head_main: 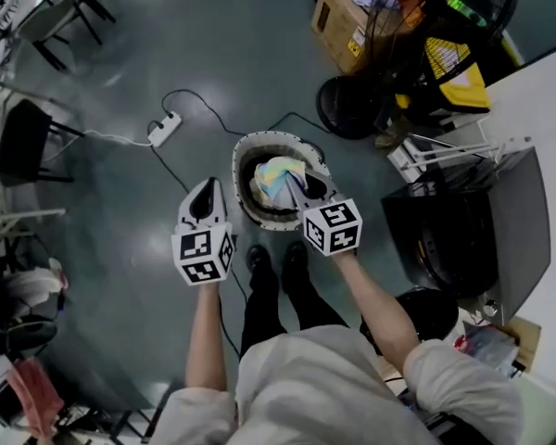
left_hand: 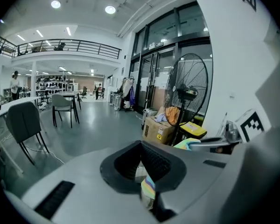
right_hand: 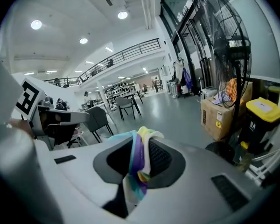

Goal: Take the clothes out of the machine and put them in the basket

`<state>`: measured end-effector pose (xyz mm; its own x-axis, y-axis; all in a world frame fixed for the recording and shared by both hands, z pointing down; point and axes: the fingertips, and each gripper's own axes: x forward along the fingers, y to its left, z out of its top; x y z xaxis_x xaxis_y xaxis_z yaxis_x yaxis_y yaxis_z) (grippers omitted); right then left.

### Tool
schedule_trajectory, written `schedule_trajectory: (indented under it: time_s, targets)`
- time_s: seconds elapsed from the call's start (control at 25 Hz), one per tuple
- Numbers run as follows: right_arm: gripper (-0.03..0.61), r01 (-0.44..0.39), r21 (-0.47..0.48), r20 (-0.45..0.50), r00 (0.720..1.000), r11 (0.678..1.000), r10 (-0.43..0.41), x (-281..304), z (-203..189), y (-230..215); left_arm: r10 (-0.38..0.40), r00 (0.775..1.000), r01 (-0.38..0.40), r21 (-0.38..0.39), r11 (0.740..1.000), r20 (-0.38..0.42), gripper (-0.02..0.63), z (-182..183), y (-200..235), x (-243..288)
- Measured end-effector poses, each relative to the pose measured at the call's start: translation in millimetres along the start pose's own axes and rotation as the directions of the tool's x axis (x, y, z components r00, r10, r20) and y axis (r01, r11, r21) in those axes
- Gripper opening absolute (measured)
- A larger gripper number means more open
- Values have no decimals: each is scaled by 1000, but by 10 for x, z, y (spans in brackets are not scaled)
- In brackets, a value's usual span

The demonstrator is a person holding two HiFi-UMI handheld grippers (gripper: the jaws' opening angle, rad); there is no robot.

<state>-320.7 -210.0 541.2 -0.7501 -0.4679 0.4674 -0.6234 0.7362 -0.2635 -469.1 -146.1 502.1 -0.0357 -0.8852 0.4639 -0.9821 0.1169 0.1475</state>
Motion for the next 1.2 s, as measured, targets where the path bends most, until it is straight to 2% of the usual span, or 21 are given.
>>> schedule_trajectory:
  time_s: [0.24,0.28,0.32,0.36,0.4,0.56,0.68,1.04,1.2]
  targets:
    - [78,3,-10,-74,997,1000,-4,448,-382,-79,16,1000,-17,-26,1000,-27,18,-222,131,92]
    - [106,21,-18,-95,995,1000,-22,547,-456,-125,18,999,-19,-27,999,-32,18,-245,146,102]
    - [177,43,-26,-118,992,999,-46,640,-518,-182,19,999,-20,-28,999,-35,18,-257,157,112]
    - [285,63,-36,-136,988,997,-67,709,-560,-234,19,999,-20,-29,999,-36,18,-261,166,119]
    - [303,75,-47,-145,986,996,-82,747,-577,-270,19,999,-20,-31,999,-36,18,-261,173,121]
    - [301,80,-84,-138,986,993,-91,696,-542,-275,21,999,-22,-37,999,-30,18,-230,214,111]
    - [269,89,-87,-131,986,992,-100,609,-528,-281,15,1000,-15,-34,999,-28,18,-197,201,117]
    - [69,109,-120,-76,990,987,-118,373,-308,-186,-5,1000,5,-28,1000,-14,18,-99,149,33]
    - [28,115,-148,-33,992,982,-121,183,-90,-144,-12,1000,12,-19,1000,7,18,33,112,-47]
